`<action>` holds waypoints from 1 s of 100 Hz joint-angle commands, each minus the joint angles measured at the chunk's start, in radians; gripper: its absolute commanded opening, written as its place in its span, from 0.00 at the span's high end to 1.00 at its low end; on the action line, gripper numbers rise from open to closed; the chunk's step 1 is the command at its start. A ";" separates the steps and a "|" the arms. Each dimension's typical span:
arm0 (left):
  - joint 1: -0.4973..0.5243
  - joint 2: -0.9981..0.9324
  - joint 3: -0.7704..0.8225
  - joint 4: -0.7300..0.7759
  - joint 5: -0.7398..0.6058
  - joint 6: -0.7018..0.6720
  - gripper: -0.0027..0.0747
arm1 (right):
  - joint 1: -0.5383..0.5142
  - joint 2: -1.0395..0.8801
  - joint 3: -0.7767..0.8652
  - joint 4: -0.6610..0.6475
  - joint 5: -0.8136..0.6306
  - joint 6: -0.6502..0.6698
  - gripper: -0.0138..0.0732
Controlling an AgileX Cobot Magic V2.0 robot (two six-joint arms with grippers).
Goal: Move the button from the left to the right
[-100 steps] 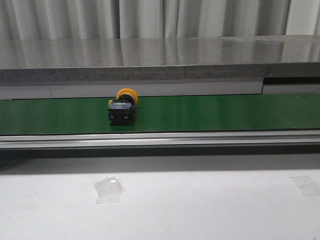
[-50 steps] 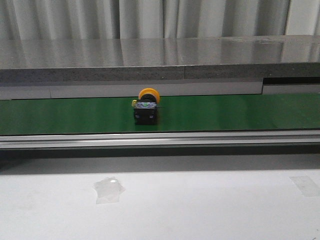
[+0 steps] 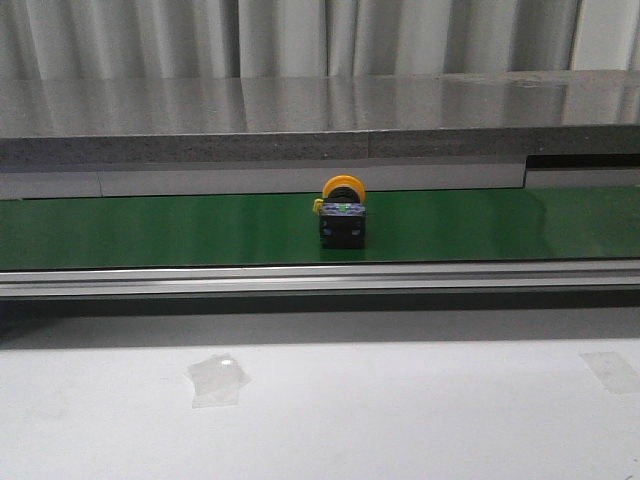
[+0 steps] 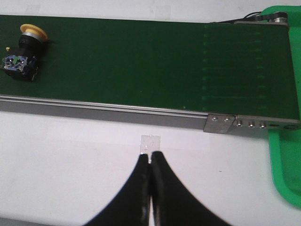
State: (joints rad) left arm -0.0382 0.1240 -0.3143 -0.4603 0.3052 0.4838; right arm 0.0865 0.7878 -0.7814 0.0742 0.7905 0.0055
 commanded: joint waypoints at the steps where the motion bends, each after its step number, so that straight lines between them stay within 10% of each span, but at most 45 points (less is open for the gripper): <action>1: -0.009 0.013 -0.025 -0.019 -0.080 -0.001 0.99 | 0.001 0.036 -0.046 0.014 -0.058 -0.005 0.92; 24: -0.009 0.013 -0.025 -0.019 -0.080 -0.001 0.99 | 0.001 0.082 -0.046 0.026 -0.024 -0.005 0.83; 55: -0.009 0.013 -0.025 -0.019 -0.080 -0.001 0.99 | 0.001 0.084 -0.046 0.102 -0.054 -0.005 0.16; 100: -0.009 0.013 -0.025 -0.019 -0.080 -0.001 0.99 | 0.001 0.226 -0.160 0.137 -0.031 -0.071 0.13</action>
State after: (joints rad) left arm -0.0382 0.1240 -0.3143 -0.4603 0.3052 0.4838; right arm 0.0865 0.9775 -0.8683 0.1942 0.8067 -0.0262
